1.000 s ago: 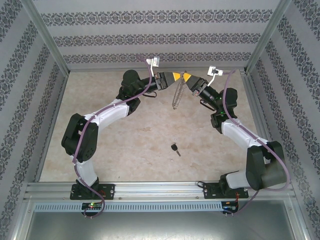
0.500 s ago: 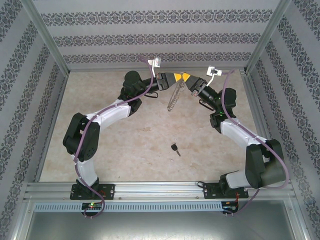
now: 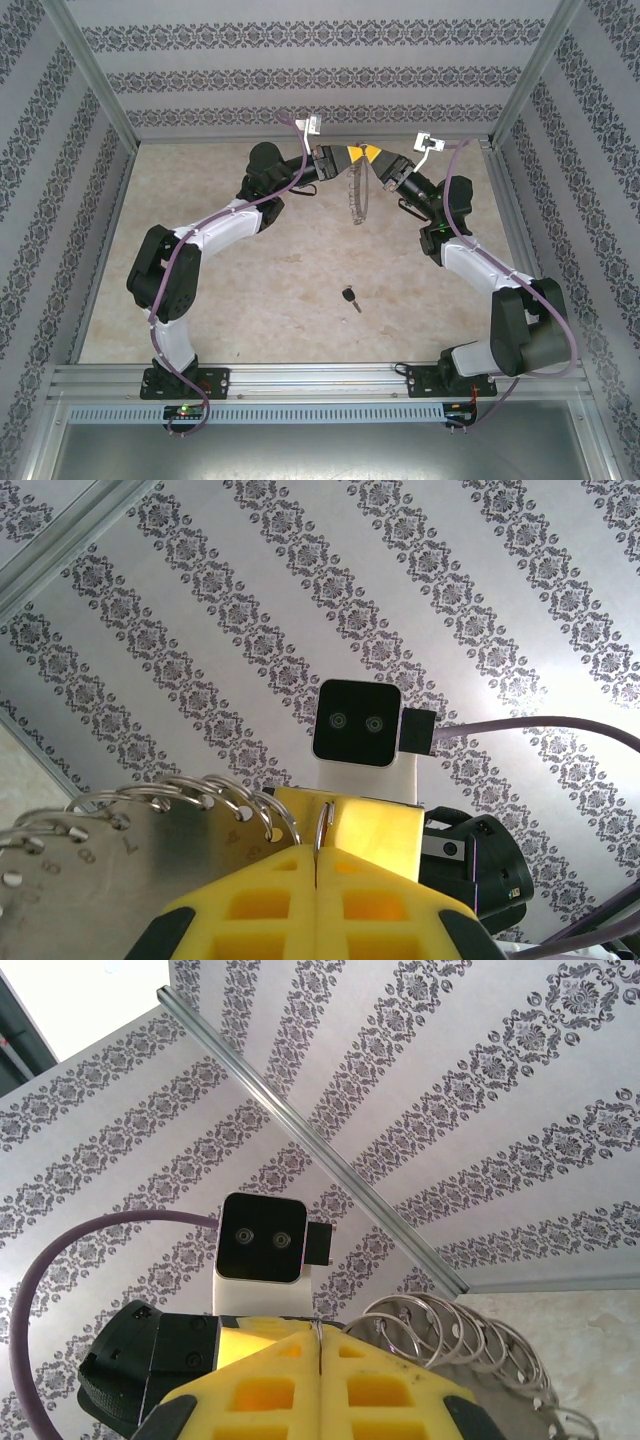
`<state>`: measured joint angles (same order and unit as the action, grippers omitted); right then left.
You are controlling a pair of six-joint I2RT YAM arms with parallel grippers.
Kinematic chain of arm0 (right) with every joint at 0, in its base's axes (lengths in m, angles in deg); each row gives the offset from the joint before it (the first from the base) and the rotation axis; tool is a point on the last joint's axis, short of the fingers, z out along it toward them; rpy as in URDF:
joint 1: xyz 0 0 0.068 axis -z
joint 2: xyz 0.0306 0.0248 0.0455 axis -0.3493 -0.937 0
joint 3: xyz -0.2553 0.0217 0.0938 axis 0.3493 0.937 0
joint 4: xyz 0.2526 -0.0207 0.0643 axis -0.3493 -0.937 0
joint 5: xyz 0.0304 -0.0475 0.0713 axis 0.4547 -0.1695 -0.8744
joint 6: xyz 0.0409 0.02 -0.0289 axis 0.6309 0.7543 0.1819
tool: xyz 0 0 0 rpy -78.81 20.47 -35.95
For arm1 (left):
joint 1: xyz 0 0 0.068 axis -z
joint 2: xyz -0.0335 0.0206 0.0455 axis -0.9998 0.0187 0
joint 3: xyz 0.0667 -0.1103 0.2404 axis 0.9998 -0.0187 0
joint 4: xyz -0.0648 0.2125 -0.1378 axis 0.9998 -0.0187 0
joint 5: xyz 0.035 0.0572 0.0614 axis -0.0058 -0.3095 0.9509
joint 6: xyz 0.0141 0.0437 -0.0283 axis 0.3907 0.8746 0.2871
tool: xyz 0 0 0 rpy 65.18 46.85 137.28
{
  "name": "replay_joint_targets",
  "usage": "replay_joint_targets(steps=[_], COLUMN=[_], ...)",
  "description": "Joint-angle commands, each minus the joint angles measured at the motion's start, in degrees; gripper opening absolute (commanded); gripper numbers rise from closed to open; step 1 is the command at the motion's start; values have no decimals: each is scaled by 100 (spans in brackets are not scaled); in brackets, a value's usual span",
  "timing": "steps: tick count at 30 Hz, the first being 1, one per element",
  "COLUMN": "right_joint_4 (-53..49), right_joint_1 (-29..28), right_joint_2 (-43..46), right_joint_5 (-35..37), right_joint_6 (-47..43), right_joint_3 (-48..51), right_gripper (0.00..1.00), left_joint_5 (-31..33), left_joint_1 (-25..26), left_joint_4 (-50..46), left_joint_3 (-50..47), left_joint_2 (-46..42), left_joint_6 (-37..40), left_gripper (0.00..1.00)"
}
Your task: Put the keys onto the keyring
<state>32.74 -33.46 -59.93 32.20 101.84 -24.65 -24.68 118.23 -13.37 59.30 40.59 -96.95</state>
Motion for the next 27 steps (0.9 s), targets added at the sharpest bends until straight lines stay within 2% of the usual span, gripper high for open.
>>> replay_joint_targets(steps=[1, 3, 5, 8, 17, 22, 27], right_joint_4=[262, 262, 259, 256, 141, 3, -161], right_joint_1=[-60, -41, -21, 26, 309, 505, 664], right_joint_2=[26, 7, 7, 20, 242, 481, 689], right_joint_5=[-93, -112, -121, -127, -312, -535, -1049], right_joint_6=[25, 55, 73, 102, 145, 162, 145], right_joint_3=[-94, -107, -113, -102, 126, 364, 530], right_gripper=[1, 11, 26, 36, 51, 51, 51], left_joint_5=[0, 4, -28, -106, -548, -912, -1416], left_joint_1=[75, 68, 73, 72, 64, 51, 54], left_joint_4=[502, 498, 452, 334, -667, -1499, -2796], left_joint_3=[205, 179, 185, 187, 350, 592, 1079], left_joint_2=[38, 34, 24, -18, -185, -274, -301], left_joint_6=[92, 127, 174, 269, 1002, 1647, 2594], left_gripper=[0, 0, 0, 0, 0, 0, 0])
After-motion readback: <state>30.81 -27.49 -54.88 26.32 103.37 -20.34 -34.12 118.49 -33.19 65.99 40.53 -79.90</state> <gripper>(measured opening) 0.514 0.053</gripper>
